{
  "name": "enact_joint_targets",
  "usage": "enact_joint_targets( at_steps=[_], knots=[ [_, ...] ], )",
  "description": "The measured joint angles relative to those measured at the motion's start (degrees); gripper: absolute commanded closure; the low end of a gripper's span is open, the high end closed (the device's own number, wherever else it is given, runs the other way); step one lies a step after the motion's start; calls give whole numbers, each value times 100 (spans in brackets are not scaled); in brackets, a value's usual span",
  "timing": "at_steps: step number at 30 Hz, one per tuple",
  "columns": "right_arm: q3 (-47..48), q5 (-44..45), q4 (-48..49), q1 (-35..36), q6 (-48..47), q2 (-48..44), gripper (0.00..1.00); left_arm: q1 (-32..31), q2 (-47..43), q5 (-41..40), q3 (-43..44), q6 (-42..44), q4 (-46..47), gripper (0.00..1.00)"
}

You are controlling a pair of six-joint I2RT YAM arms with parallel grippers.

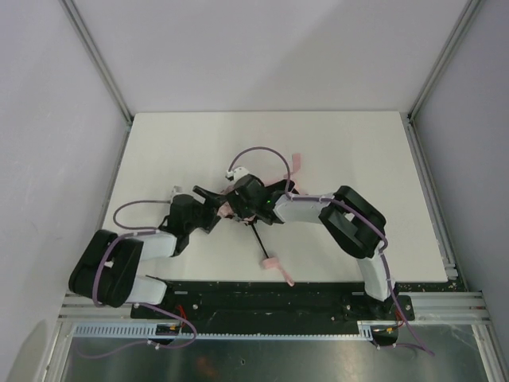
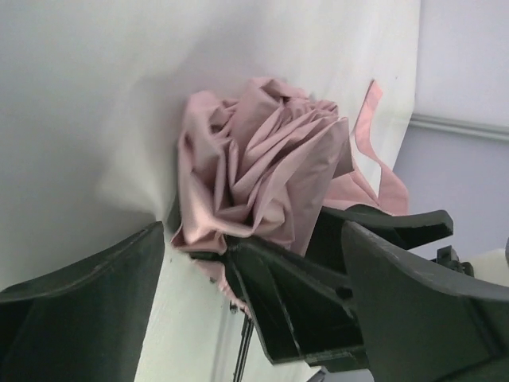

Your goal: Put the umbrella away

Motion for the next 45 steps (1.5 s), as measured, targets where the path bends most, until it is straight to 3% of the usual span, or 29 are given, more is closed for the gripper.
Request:
enact_joint_targets(
  at_steps=[5, 12, 17, 22, 29, 45],
  knots=[
    [356, 988, -271, 275, -4, 269, 36, 420, -715, 146, -245, -92, -479, 1],
    [614, 1421, -385, 417, -17, 468, 75, 664, -2033, -155, -166, 59, -1561, 0],
    [426, 1108, -116, 345, -216, 396, 90, 697, -1589, -13, 85, 55, -1921, 1],
    [-76, 31, 424, 0, -417, 122, 98, 671, -866, 225, 466, 42, -1971, 1],
    [-492, -1545, 901, -435, -446, -66, 100, 267, -133, 291, 1088, -57, -1729, 1],
    [-1519, -3897, 1923, -1097, 219, -431, 100, -247, 925, 188, 1340, -542, -1198, 4]
  ],
)
